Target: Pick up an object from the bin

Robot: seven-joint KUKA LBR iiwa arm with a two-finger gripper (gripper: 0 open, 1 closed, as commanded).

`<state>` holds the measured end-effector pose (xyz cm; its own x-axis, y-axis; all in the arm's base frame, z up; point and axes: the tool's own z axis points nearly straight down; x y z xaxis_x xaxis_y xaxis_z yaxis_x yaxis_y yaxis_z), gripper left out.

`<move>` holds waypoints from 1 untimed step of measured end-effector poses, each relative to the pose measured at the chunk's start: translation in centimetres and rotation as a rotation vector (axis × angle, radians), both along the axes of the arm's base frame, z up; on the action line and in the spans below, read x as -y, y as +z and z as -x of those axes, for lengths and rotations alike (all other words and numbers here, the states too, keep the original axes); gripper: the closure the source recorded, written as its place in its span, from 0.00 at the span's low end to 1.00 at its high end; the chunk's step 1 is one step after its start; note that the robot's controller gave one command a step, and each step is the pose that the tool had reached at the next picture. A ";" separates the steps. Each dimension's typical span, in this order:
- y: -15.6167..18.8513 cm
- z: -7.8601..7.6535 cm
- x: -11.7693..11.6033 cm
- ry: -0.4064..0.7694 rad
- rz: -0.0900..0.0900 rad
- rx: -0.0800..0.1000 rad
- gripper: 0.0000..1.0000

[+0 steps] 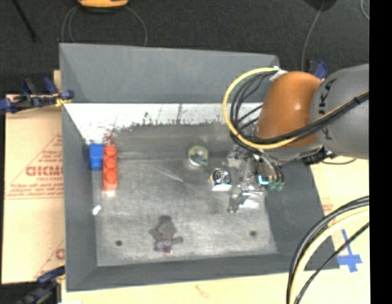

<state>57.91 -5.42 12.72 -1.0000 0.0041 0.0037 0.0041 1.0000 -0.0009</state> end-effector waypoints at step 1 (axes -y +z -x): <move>-4.7 -3.2 1.0 -0.128 -0.001 0.008 0.00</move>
Offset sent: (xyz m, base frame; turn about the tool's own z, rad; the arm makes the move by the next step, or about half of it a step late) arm 0.0313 -0.0085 -0.0459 0.1277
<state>61.15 -6.40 8.02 -0.9913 0.1315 -0.0044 0.1315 0.9913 0.0006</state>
